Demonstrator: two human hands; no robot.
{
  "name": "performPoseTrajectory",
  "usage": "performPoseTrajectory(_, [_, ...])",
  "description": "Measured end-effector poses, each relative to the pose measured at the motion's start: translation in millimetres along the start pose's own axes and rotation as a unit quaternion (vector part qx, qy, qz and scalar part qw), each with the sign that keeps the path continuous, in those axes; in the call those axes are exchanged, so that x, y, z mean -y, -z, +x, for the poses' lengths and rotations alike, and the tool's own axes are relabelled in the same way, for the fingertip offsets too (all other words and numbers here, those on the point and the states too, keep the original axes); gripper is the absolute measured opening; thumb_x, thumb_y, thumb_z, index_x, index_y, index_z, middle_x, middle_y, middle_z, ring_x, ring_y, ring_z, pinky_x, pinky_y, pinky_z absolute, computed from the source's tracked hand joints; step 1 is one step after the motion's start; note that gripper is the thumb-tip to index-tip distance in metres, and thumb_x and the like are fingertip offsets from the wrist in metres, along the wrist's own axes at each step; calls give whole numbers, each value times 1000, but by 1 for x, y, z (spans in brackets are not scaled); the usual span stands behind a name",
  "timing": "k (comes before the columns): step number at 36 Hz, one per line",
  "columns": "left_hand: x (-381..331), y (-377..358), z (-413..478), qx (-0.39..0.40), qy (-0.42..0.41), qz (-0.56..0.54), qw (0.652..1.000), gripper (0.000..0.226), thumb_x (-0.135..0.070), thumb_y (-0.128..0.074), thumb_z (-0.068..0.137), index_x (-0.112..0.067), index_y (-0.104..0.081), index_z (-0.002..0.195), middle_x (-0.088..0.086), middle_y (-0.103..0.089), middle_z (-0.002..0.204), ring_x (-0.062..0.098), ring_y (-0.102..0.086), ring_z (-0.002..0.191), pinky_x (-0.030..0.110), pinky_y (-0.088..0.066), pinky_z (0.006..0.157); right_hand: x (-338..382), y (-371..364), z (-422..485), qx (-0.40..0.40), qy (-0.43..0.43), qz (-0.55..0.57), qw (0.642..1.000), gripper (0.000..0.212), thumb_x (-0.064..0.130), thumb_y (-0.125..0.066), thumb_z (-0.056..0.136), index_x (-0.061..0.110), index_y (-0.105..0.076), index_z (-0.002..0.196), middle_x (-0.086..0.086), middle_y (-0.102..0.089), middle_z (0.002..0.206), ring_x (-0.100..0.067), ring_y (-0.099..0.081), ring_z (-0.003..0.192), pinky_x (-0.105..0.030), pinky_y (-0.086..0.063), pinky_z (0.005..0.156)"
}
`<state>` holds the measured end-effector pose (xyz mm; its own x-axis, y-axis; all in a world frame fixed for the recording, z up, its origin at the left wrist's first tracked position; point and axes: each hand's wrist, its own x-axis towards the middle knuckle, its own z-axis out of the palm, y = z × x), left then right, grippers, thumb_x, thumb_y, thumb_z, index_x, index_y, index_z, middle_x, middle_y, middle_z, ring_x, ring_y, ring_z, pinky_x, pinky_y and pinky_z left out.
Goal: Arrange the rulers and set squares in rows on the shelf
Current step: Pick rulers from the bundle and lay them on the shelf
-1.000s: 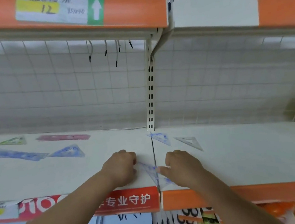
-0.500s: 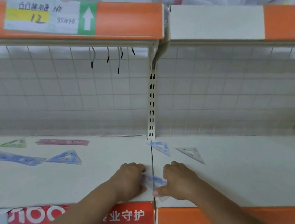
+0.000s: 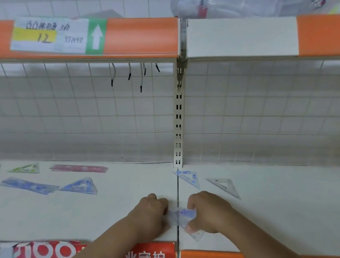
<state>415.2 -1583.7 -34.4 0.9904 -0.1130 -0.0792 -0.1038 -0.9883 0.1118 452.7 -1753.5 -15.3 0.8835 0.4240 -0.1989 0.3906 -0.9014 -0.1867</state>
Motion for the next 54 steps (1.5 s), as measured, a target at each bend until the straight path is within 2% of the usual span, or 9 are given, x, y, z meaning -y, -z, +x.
performPoseTrajectory(7, [5,8,-4,-32,13,104,994,24,-19,-42,94,-11,-50,116,8,-58,120,24,-45,114,33,-40,87,-13,6,2,-29,-30,-7,999,38,45,-70,77,18,-50,94,4,-51,80,-25,-45,114,-29,-33,73])
performPoseTrajectory(12, [14,9,-5,-28,18,36,999,14,-11,-41,92,-17,-51,99,4,-60,102,20,-49,88,28,-38,74,-23,8,2,-23,-58,55,997,29,30,-67,83,17,-50,103,2,-52,93,-16,-51,85,-23,-33,56])
performPoseTrajectory(16, [13,9,-3,-23,27,-6,999,23,-13,-42,93,-18,-56,112,-1,-60,107,19,-55,95,25,-42,79,-29,10,1,-17,-75,32,997,32,32,-67,83,18,-58,110,0,-62,103,-18,-60,95,-26,-42,73])
performPoseTrajectory(18, [10,10,-3,-13,33,-7,999,35,-12,-42,94,-18,-51,128,3,-61,119,20,-57,107,27,-44,88,-32,10,2,-10,-87,14,996,17,31,-67,81,19,-60,90,3,-63,92,-19,-60,89,-23,-39,67])
performPoseTrajectory(22, [4,12,-4,25,34,-1,999,42,-9,-40,94,-11,-40,136,11,-52,128,25,-53,115,30,-43,95,-35,6,6,-22,-99,2,995,33,17,-59,84,18,-34,62,5,-39,63,-14,-42,58,-22,-26,47])
performPoseTrajectory(26, [-1,9,-3,24,45,11,999,35,-21,-35,100,-8,-39,132,15,-48,125,28,-52,113,32,-41,95,-37,4,8,-19,-89,22,996,22,20,-46,92,17,-40,71,6,-42,70,-9,-40,58,-20,-27,47])
performPoseTrajectory(30, [-2,9,-2,11,58,30,998,41,-39,-38,100,-10,-43,128,13,-46,121,28,-53,110,33,-43,93,-38,6,3,-20,-89,68,994,32,47,-55,87,16,-46,80,-1,-48,92,-11,-45,64,-22,-32,49])
performPoseTrajectory(40, [9,10,5,-71,87,60,992,41,-25,-47,96,-24,-41,137,1,-47,131,23,-46,119,33,-39,96,-39,15,1,-104,-107,31,988,42,43,-54,82,21,-48,118,2,-54,117,-22,-50,112,-33,-38,86])
performPoseTrajectory(54, [19,14,-5,-101,188,36,976,41,-11,-49,89,-23,-44,128,-3,-57,118,19,-47,118,39,-26,109,-21,10,12,-132,0,-21,991,53,37,-50,93,26,-31,142,1,-45,134,-22,-41,125,-37,-29,106])
